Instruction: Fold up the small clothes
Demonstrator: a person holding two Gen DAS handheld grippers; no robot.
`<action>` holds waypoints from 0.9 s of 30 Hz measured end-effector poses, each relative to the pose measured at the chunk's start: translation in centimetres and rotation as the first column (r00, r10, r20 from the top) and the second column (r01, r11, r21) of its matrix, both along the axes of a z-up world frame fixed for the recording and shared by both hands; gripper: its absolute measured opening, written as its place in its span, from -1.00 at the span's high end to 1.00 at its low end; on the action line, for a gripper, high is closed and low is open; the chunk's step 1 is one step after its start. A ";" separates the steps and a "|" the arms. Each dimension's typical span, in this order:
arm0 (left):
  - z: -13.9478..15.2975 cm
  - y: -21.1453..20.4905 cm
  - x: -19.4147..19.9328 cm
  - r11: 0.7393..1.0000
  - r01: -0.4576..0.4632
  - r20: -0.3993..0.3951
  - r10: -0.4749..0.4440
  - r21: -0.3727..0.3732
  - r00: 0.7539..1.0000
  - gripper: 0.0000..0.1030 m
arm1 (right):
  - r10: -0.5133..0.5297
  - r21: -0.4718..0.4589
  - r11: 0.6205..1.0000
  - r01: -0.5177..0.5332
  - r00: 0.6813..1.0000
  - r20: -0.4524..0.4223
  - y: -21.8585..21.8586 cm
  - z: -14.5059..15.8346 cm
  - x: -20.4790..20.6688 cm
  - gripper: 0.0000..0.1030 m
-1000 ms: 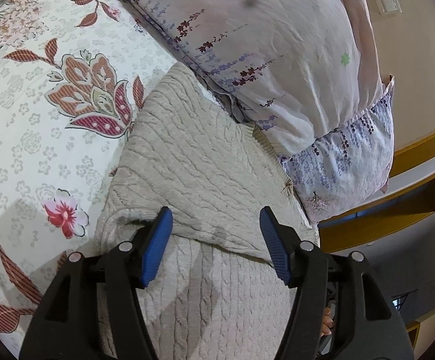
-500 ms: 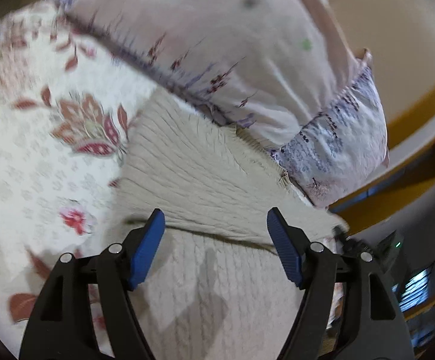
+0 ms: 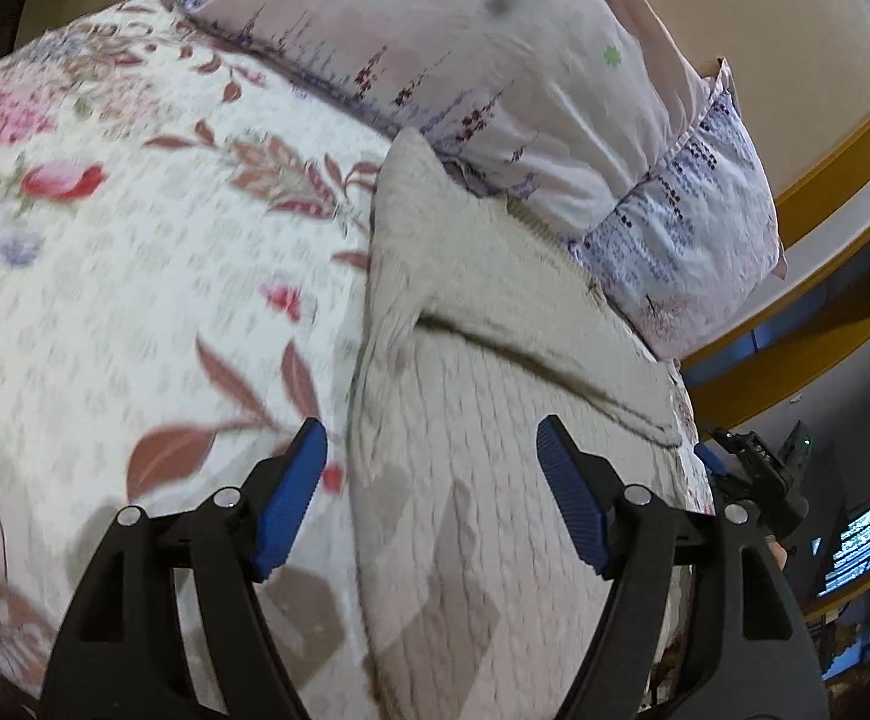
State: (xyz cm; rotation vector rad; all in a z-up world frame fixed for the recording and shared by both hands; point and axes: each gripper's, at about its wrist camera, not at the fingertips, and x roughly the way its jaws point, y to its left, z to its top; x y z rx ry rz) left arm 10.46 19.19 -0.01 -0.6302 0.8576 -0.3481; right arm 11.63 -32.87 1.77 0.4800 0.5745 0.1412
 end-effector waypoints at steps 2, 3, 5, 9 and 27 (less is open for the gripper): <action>-0.4 0.0 -0.6 1.000 0.007 -0.010 -0.007 -0.011 1.000 -0.40 | 0.009 0.005 1.000 -0.008 1.000 -0.005 -1.1 -0.4 -1.2 -0.16; -0.6 -0.1 -0.9 1.000 0.009 -0.014 -0.010 -0.017 1.000 -0.40 | 0.026 0.012 1.000 -0.026 1.000 -0.012 -1.5 -0.7 -1.6 -0.16; -1.0 -0.2 -1.6 0.999 0.015 -0.020 -0.016 -0.030 1.000 -0.38 | 0.040 0.037 0.999 -0.039 0.999 -0.032 -2.6 -1.6 -2.5 -0.16; -1.1 -0.5 -3.0 0.998 0.031 -0.016 -0.031 -0.053 0.999 -0.37 | 0.043 0.075 0.996 -0.037 0.996 -0.081 -4.6 -3.4 -4.0 -0.10; -2.7 -2.5 -9.5 0.972 0.138 -0.008 -0.142 -0.189 0.990 0.16 | 0.340 0.259 0.917 -0.302 0.933 -0.116 -4.9 -9.2 -9.9 0.42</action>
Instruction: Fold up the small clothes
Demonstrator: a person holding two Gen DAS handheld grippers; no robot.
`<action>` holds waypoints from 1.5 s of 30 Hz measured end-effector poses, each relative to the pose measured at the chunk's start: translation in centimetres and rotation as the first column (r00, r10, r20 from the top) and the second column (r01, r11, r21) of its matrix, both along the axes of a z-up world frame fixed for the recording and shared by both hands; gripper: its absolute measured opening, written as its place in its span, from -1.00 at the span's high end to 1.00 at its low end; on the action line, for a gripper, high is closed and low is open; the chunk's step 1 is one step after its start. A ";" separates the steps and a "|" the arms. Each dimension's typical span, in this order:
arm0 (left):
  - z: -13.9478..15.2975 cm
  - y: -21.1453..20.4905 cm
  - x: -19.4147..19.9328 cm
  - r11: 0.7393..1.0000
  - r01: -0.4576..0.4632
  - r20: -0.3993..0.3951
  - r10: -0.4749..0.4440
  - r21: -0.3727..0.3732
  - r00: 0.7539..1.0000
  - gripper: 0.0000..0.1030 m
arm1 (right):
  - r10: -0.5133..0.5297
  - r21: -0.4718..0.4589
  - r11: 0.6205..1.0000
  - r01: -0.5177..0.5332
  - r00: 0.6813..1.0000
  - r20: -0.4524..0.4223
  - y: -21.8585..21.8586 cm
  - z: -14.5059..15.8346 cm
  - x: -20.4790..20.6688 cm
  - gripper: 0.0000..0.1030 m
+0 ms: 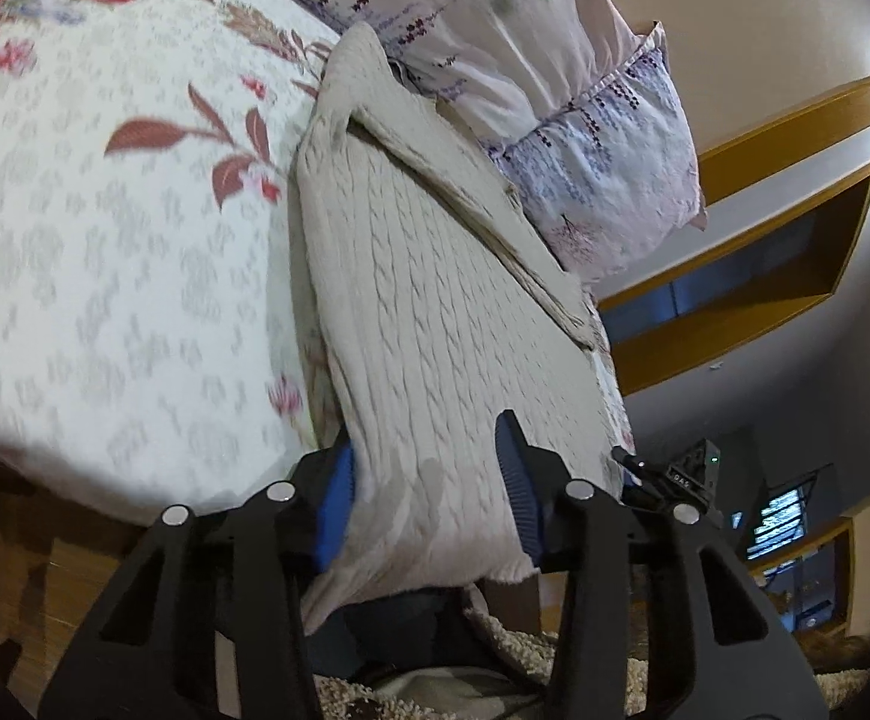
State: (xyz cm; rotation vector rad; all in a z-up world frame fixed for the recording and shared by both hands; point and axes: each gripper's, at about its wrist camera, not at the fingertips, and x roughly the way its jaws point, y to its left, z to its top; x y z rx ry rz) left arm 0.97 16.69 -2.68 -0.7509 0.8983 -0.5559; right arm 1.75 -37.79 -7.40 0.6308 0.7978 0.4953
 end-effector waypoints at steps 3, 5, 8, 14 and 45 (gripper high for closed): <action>-0.5 -0.3 -1.0 0.999 0.022 -0.006 -0.022 -0.024 1.000 0.20 | 0.031 0.000 1.000 -0.031 0.999 0.006 0.6 -0.2 -1.2 0.44; -0.7 -0.5 -1.3 0.999 0.041 -0.003 -0.041 -0.031 0.999 0.21 | 0.056 -0.002 0.998 -0.056 0.998 0.008 1.1 -0.3 -2.0 0.44; -0.9 -1.2 -1.8 0.997 0.074 0.003 -0.074 -0.025 0.997 0.22 | 0.088 -0.011 0.996 -0.088 0.996 0.012 2.0 -0.4 -2.8 0.44; -1.5 -2.6 -2.3 0.991 0.135 -0.005 -0.135 0.004 0.991 0.22 | 0.134 -0.043 0.990 -0.133 0.991 0.017 3.5 -0.4 -3.9 0.47; 9.1 0.8 4.3 0.969 -0.154 0.271 0.098 0.194 0.958 0.88 | -0.093 -0.167 0.962 0.217 0.831 0.548 4.1 10.8 -4.0 0.88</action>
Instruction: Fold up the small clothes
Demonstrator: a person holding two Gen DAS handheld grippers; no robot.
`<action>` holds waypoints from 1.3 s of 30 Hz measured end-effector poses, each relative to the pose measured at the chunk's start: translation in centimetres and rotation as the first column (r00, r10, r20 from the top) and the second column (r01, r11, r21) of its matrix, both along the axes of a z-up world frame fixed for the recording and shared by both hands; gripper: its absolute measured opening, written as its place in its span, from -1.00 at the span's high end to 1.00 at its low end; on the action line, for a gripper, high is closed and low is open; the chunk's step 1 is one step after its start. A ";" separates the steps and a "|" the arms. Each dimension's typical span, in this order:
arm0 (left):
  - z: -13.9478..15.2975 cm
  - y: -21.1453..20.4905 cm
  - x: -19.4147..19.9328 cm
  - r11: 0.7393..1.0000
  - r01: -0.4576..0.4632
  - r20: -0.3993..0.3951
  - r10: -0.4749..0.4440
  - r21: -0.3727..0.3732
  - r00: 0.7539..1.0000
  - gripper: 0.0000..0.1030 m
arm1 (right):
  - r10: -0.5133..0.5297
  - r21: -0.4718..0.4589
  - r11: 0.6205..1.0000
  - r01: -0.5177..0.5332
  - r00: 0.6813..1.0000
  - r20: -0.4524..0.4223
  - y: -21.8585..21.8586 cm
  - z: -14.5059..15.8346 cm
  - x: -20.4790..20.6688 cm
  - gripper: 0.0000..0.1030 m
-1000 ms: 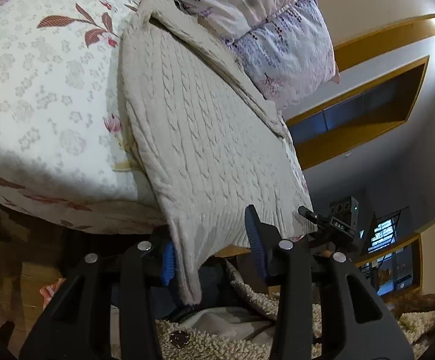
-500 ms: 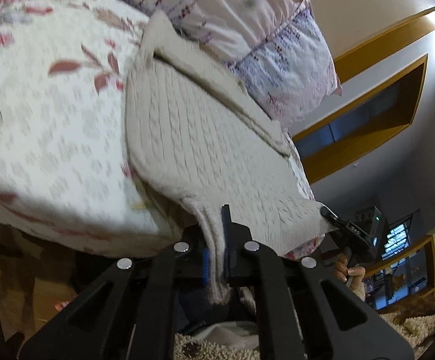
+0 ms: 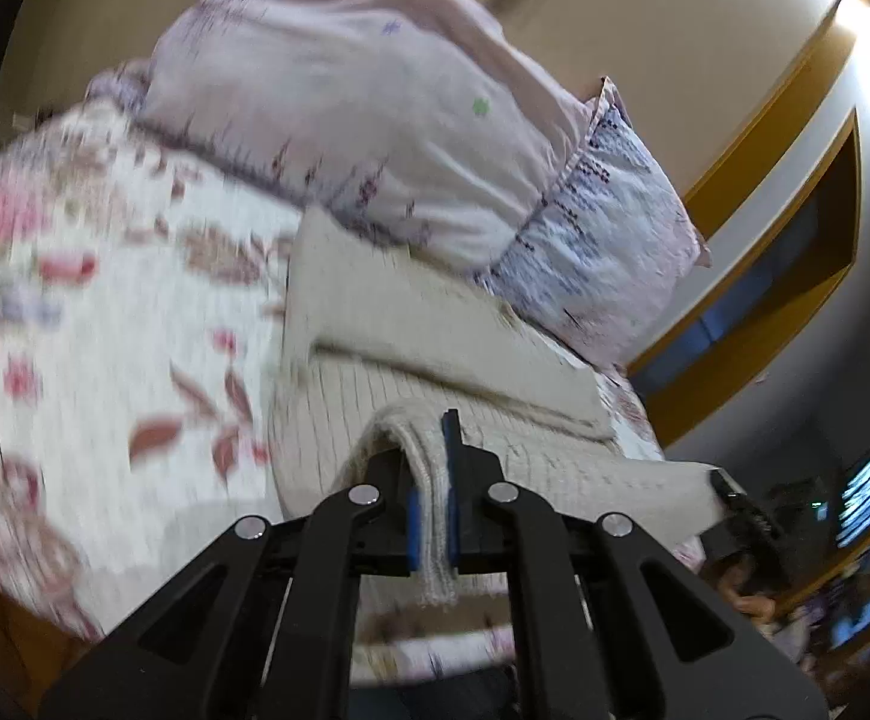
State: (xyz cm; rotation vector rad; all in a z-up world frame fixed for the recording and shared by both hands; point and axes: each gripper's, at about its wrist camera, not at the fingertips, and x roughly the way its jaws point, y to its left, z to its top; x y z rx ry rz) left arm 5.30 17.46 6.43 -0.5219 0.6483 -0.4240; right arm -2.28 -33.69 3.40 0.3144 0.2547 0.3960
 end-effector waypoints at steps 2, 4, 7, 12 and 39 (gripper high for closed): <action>1.2 -0.4 1.5 0.999 -0.012 0.022 0.011 0.031 1.000 0.88 | -0.013 -0.017 1.000 0.014 1.000 0.023 0.4 0.9 0.8 0.88; 2.1 -0.7 3.2 0.999 -0.023 0.032 0.022 0.044 0.999 0.89 | -0.027 -0.030 0.999 0.028 0.999 0.040 0.6 1.8 2.0 0.88; 3.1 -1.1 5.4 0.998 -0.039 0.032 0.037 0.045 0.999 0.88 | -0.043 -0.046 0.998 0.045 0.998 0.053 1.0 2.7 3.4 0.88; 4.4 -1.5 9.7 0.996 -0.061 0.037 0.059 0.061 0.998 0.89 | -0.067 -0.079 0.994 0.072 0.995 0.069 1.7 4.5 6.9 0.88; -6.0 -0.8 25.1 0.972 -0.130 -0.327 0.060 -0.196 0.943 0.37 | -0.016 0.232 0.967 0.104 0.935 -0.353 -0.4 0.2 26.7 -0.07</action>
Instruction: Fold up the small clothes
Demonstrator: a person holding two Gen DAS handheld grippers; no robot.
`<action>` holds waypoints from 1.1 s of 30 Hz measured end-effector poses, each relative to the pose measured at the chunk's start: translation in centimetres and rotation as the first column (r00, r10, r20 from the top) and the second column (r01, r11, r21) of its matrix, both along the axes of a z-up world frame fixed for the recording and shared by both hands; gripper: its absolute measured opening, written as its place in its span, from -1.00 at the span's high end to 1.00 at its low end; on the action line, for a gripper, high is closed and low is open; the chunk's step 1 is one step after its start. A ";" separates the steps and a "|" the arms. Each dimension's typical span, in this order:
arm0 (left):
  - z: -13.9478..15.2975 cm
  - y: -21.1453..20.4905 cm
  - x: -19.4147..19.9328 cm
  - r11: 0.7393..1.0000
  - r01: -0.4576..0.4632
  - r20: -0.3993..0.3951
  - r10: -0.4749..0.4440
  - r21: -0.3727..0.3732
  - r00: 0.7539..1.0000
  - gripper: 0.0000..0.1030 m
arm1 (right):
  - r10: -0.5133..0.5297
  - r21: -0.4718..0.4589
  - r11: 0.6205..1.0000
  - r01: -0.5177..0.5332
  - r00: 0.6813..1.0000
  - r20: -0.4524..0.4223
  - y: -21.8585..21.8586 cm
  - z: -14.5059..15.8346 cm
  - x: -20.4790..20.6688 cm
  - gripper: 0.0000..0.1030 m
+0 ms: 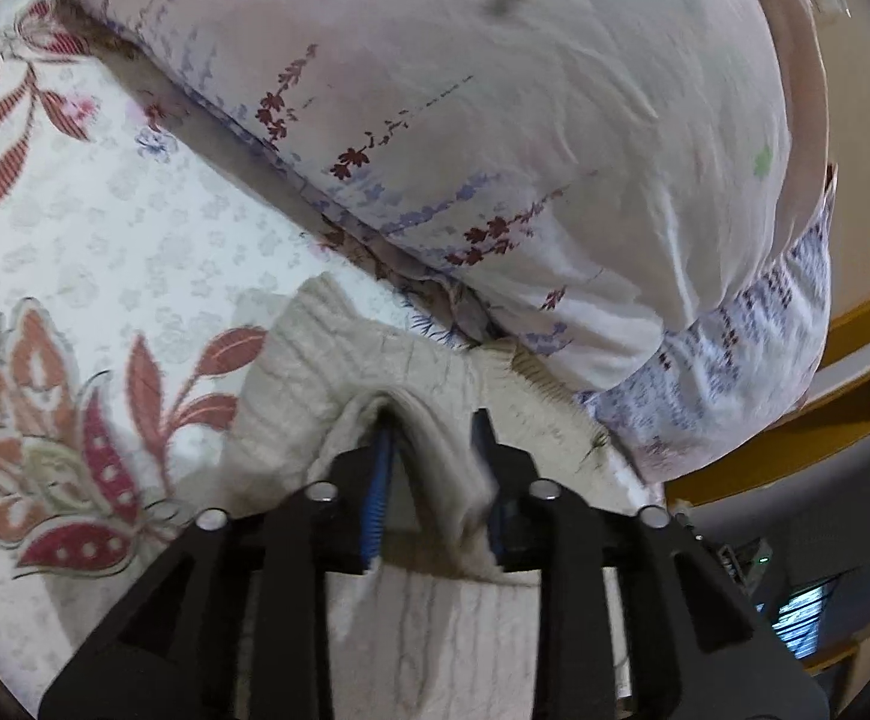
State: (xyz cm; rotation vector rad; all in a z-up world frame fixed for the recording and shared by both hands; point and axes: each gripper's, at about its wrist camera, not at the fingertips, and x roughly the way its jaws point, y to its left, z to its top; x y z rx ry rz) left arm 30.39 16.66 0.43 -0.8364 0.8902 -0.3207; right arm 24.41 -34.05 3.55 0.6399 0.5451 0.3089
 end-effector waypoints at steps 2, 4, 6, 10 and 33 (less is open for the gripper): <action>0.3 0.1 0.3 0.999 -0.015 0.008 0.015 -0.029 1.000 0.22 | -0.018 -0.007 1.000 0.018 1.000 0.005 0.0 0.4 0.4 -0.07; 1.0 0.5 0.1 0.998 -0.038 0.030 0.039 -0.048 0.999 -0.03 | -0.015 -0.004 1.000 0.015 1.000 0.017 0.0 0.8 -0.1 -0.07; 2.1 0.6 -0.7 0.999 -0.047 0.062 0.048 -0.018 0.997 -0.11 | -0.018 -0.032 0.999 0.020 0.999 0.040 -0.2 1.2 -1.0 -0.07; 3.7 0.6 -2.9 0.995 -0.036 0.095 0.027 0.096 0.995 -0.10 | -0.038 -0.134 0.990 0.048 0.996 0.081 -0.9 1.6 -3.9 -0.07; 1.1 -1.1 -10.0 0.914 0.066 0.028 -0.084 0.399 0.996 0.83 | -0.042 -0.365 0.930 0.039 0.999 0.000 -0.8 -2.9 -9.0 0.83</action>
